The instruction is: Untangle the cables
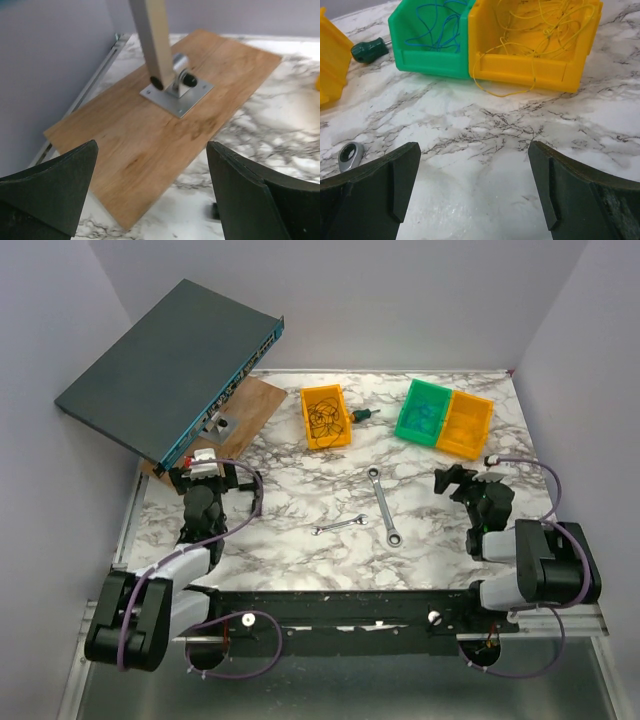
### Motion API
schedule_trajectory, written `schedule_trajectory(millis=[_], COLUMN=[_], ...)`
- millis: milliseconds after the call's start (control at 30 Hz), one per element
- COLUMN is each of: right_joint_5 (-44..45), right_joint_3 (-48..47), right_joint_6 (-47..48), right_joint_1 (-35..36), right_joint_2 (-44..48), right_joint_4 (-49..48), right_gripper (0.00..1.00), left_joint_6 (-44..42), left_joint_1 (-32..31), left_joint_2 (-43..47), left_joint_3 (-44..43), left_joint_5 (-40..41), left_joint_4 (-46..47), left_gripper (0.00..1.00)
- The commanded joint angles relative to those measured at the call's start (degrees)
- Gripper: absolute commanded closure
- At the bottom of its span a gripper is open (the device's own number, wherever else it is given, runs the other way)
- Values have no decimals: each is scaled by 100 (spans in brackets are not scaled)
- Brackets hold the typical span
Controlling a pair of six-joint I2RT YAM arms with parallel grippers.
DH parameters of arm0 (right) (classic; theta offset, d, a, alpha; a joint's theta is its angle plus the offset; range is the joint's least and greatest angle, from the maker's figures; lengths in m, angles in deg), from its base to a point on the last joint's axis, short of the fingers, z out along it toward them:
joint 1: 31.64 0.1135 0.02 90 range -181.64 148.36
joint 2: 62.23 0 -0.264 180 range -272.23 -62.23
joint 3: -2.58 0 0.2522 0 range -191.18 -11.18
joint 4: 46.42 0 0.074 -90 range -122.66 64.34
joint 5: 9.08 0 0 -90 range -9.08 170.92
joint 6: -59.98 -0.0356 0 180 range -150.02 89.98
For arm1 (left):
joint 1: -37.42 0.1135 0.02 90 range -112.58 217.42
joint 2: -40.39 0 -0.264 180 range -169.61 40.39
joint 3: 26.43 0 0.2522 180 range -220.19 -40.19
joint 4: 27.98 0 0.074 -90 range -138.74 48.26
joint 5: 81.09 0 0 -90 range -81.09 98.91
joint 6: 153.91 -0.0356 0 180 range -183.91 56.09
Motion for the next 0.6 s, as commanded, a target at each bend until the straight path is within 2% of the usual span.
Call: schedule_trajectory(millis=[0, 67, 100, 133, 167, 233, 367, 567], right_joint_5=[-26, 258, 379, 395, 506, 310, -893, -889], right_joint_3=[-251, -221, -228, -313, -416, -305, -534, -439], right_joint_6=[362, 337, 330, 414, 450, 444, 917, 985], right_joint_1=[14, 102, 227, 250, 282, 293, 293, 293], right_joint_2=[-713, -1382, -1576, -1375, -1247, -1503, -1500, -1427], right_joint_4=[-1282, -1916, -2307, -1785, -1339, -2010, -1577, -1612], right_gripper=[0, 0, 0, 0, 0, 0, 0, 0], left_joint_6=[102, 184, 347, 415, 372, 450, 434, 426], left_joint_1=[728, 930, 945, 975, 993, 994, 991, 993], left_joint_2=[-1065, -1545, -1382, -1376, -1451, -1410, -1424, -1430], left_joint_3=[-113, -133, -179, -248, -180, -211, -186, -207], left_joint_5=[-1247, -1379, -1432, -1412, -1302, -1144, -1126, -1155], left_joint_4=[980, 1587, 1159, 1017, 1318, 1166, 1244, 1237], left_gripper=[8, 7, 5, 6, 2, 1, 1, 1])
